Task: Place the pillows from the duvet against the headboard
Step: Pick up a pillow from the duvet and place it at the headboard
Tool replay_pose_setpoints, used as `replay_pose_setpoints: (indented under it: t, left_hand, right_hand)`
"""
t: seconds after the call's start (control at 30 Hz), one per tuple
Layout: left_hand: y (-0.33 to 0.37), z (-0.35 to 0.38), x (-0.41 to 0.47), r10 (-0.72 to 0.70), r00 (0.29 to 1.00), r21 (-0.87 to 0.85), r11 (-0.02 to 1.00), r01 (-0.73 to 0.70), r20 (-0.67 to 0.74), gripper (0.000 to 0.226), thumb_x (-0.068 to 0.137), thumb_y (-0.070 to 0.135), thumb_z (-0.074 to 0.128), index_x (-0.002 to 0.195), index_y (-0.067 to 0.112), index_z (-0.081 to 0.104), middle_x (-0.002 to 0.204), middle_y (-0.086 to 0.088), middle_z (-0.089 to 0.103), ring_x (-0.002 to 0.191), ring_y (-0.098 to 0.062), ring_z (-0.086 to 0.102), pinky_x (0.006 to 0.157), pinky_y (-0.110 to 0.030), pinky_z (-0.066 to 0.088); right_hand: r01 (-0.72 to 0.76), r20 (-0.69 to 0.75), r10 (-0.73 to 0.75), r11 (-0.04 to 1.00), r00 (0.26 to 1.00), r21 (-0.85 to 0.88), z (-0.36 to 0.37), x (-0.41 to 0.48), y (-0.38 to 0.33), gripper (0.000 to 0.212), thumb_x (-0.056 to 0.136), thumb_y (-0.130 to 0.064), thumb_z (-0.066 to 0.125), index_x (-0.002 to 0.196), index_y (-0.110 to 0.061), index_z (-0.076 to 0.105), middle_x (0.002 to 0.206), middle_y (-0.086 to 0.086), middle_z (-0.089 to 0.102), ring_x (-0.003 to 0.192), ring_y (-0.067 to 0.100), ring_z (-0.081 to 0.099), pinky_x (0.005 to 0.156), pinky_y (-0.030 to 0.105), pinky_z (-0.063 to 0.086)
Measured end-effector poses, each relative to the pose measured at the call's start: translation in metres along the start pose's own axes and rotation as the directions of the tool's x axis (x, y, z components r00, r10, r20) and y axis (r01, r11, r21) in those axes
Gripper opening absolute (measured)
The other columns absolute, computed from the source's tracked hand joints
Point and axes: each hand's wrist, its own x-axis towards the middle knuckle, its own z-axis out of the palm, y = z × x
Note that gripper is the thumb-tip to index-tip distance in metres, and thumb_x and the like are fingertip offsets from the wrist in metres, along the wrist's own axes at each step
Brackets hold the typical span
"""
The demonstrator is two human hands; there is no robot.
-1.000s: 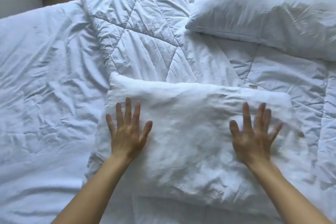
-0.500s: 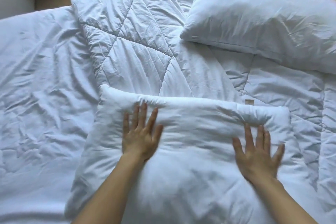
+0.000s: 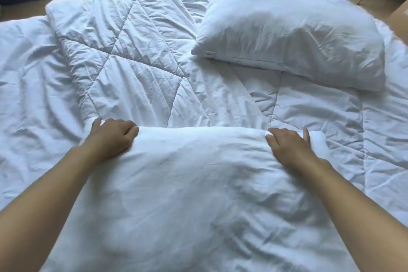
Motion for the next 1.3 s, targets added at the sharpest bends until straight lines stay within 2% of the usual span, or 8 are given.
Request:
replay_pose_setpoints:
  t: [0.27,0.37,0.67,0.83,0.93,1.03,1.2,1.3]
  left_hand:
    - [-0.004,-0.010,-0.049,0.183,0.925,0.048,0.983,-0.178,-0.332,0.030,0.094,0.039,0.039,0.085,0.019,0.059,0.085,-0.008,0.073,0.088,-0.037,0.064,0.094,-0.052,0.040]
    - [-0.013,-0.020,-0.085,0.214,0.895,0.070,0.977,-0.203,-0.392,0.027,0.094,0.039,0.042,0.085,0.021,0.059,0.081,-0.006,0.070,0.083,-0.037,0.067,0.091,-0.053,0.043]
    - [-0.035,-0.054,-0.256,0.256,0.791,0.015,0.954,-0.299,-0.556,0.024,0.099,0.032,0.042,0.091,0.019,0.060,0.083,-0.004,0.065,0.081,-0.034,0.065,0.104,-0.054,0.041]
    - [-0.043,-0.042,-0.370,0.278,0.762,-0.030,0.932,-0.362,-0.584,0.028,0.099,0.035,0.043,0.090,0.015,0.060,0.084,-0.007,0.061,0.079,-0.037,0.062,0.093,-0.050,0.045]
    - [-0.049,-0.030,-0.401,0.196,0.870,-0.066,0.966,-0.252,-0.453,0.056,0.089,0.061,0.051,0.122,0.016,0.060,0.123,-0.010,0.063,0.112,-0.035,0.059,0.094,-0.049,0.042]
    - [-0.051,-0.021,-0.405,0.146,0.963,-0.042,0.986,-0.160,-0.228,0.092,0.084,0.081,0.034,0.158,0.026,0.025,0.165,-0.005,0.028,0.147,-0.028,0.031,0.110,-0.052,0.026]
    - [-0.038,-0.011,-0.411,0.097,0.989,-0.038,0.994,-0.102,-0.111,0.096,0.081,0.084,0.004,0.161,0.032,0.004,0.170,0.003,0.010,0.156,-0.021,0.006,0.120,-0.050,-0.004]
    - [-0.039,-0.001,-0.410,0.054,0.991,-0.030,0.998,-0.058,-0.126,0.093,0.085,0.083,0.002,0.161,0.031,0.012,0.168,0.002,0.020,0.155,-0.022,0.015,0.118,-0.051,-0.006]
  right_hand:
    - [0.109,-0.383,-0.158,0.983,0.910,-0.145,-0.007,-0.039,-0.001,0.036,0.096,-0.032,0.040,0.081,-0.012,0.066,0.085,0.011,0.070,0.088,0.038,0.065,0.102,0.057,0.038]
    - [0.134,-0.455,-0.194,0.978,0.869,-0.162,-0.023,-0.078,-0.001,0.039,0.094,-0.036,0.038,0.076,-0.013,0.065,0.079,0.010,0.070,0.083,0.037,0.066,0.100,0.054,0.038]
    - [0.170,-0.601,-0.241,0.970,0.762,-0.173,-0.065,-0.266,-0.006,0.030,0.094,-0.029,0.045,0.081,-0.010,0.065,0.082,0.009,0.068,0.088,0.036,0.066,0.106,0.054,0.035]
    - [0.173,-0.597,-0.211,0.978,0.774,-0.120,-0.048,-0.378,-0.002,0.035,0.093,-0.024,0.044,0.101,0.000,0.068,0.125,0.019,0.067,0.124,0.038,0.058,0.112,0.055,0.032]
    - [0.143,-0.443,-0.177,0.984,0.879,-0.108,-0.038,-0.422,0.002,0.037,0.094,-0.034,0.038,0.100,-0.005,0.060,0.140,0.022,0.057,0.135,0.038,0.049,0.116,0.057,0.029]
    - [0.080,-0.381,-0.081,0.997,0.921,-0.019,-0.037,-0.438,0.004,0.057,0.089,-0.059,0.041,0.124,-0.014,0.049,0.138,0.017,0.056,0.130,0.036,0.051,0.112,0.055,0.030]
    - [0.033,-0.331,-0.095,0.982,0.939,-0.186,-0.043,-0.419,-0.009,0.079,0.087,-0.075,0.035,0.151,-0.028,0.038,0.161,0.013,0.031,0.144,0.033,0.034,0.113,0.059,0.017]
    - [0.069,-0.296,-0.123,0.980,0.947,-0.186,-0.045,-0.393,-0.014,0.079,0.090,-0.076,0.025,0.152,-0.029,0.037,0.163,0.012,0.026,0.151,0.029,0.023,0.116,0.062,0.008]
